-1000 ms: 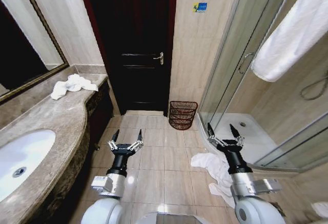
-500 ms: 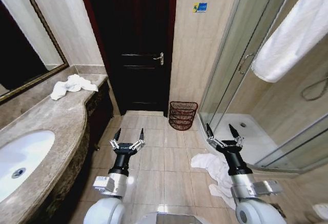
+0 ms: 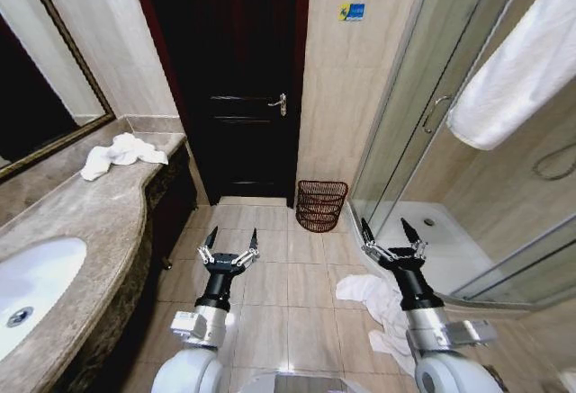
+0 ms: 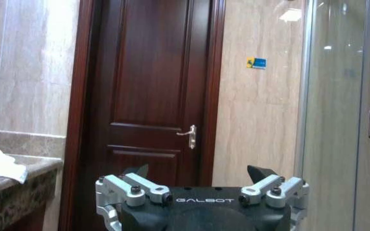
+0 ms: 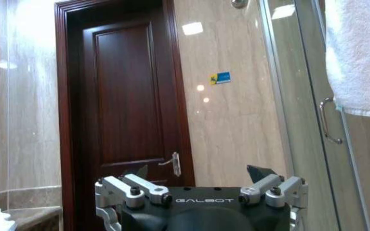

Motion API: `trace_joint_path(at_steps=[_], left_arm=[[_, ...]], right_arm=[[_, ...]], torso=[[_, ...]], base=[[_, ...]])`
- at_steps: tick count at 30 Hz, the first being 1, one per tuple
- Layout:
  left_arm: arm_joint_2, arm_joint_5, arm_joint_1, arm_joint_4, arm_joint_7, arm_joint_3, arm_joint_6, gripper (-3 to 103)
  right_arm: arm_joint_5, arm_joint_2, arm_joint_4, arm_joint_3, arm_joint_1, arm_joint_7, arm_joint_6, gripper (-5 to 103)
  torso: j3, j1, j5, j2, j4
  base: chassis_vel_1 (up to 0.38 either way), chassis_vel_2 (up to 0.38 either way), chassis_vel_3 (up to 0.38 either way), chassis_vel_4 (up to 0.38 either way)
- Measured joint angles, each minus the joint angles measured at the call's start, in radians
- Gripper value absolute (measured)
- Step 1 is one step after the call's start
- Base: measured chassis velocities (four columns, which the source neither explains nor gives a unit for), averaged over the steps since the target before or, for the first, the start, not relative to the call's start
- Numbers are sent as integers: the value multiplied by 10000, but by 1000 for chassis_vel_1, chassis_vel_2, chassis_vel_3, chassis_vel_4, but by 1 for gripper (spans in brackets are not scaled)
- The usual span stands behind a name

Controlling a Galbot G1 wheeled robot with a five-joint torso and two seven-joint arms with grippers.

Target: Discard the used towel into the hamper.

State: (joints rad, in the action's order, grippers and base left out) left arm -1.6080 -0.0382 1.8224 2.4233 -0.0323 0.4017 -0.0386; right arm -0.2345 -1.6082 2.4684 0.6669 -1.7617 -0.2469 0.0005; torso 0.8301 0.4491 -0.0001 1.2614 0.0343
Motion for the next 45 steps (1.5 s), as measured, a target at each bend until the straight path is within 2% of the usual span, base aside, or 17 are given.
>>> trace_joint_path(at_steps=[16,18,35,38,41,43,44,45], left_arm=[[0,25,44,0,74,-22,-9,100],[0,25,49,-4,82,-14,-46,100],[1,2,66,-92,69,-19,-114,100],[-1,17,55,-114,70,-14,-111,100],[1,24,35,-152,78,-15,-104,100],[-1,75,17,-186,98,-26,-108,100],[-1,188,0,-211,116,-55,-125,100],[-1,188,0,-211,116,-55,-125,100]], right_arm=[[-44,0,-39,2,-4,-128,112,100],[-141,0,-76,3,-16,-250,302,100],[-165,0,-88,37,-43,-303,307,100],[-164,0,-113,33,-21,-312,310,100],[-164,0,-129,34,-5,-326,310,100],[-165,0,-153,36,14,-328,310,100],[-154,1,-178,36,19,-328,340,100],[-154,1,-178,36,19,-328,340,100]], torso=[[4,12,1,-5,1],[3,10,2,-5,-1],[-1,-1,-3,1,0],[1,4,6,0,2],[2,7,-6,-2,-2],[2,7,10,-2,1],[3,8,-6,-3,0],[3,8,-6,-3,0]], base=[[-119,125,123,-126],[-138,119,120,-145],[-56,59,62,-45],[-169,200,165,-190],[-252,188,238,-223],[-263,261,273,-242],[-261,244,249,-245],[-261,244,249,-245]])
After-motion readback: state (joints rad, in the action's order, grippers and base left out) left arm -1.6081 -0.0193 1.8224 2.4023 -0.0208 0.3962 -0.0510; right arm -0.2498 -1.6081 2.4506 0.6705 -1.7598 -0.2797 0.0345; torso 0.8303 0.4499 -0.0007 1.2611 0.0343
